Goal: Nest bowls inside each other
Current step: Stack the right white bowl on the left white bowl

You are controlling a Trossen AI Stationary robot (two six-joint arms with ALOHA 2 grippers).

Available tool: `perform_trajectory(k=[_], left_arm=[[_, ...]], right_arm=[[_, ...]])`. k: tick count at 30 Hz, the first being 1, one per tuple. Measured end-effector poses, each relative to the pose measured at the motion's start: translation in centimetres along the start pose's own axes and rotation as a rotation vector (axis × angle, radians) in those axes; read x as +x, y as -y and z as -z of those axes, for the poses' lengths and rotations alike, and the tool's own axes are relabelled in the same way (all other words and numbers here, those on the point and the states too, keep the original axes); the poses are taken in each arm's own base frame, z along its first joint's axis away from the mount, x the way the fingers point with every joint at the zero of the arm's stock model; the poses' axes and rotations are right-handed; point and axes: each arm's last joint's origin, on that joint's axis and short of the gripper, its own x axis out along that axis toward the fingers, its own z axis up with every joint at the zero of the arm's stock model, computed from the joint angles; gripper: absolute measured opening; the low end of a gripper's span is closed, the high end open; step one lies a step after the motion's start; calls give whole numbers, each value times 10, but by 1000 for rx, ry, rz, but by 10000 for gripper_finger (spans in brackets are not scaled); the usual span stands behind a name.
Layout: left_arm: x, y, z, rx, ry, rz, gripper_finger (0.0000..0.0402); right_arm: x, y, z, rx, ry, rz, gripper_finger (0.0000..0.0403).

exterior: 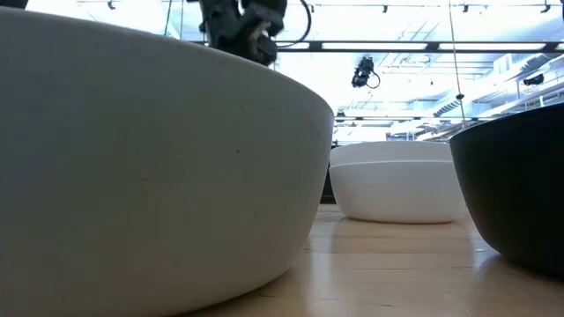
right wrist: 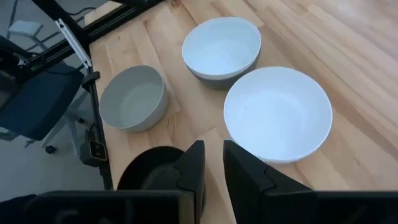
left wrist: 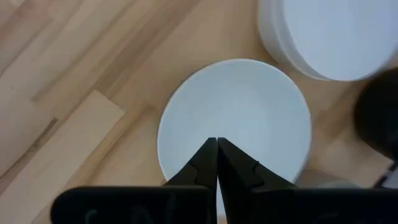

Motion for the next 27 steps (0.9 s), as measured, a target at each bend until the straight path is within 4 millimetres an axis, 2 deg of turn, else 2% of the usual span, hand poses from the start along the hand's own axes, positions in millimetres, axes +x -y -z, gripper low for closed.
perform_trajectory(k=[7,11,15,22,27], left_arm=[[-8,8,0,36,40,-3,29],[-8,2,3,61,50,-125,22],[-9,-4,1,49,60,-174,14],[-10,-15,-3,52,35,-201,19],[-12,-24,2,37,-41,-253,27]], right_arm=[[3,9,1,38,-74,69,66],[8,20,-4,60,-131,155,66],[16,29,-13,79,-179,219,66],[29,40,-29,0,-269,229,66],[37,49,-39,-19,-319,235,67]])
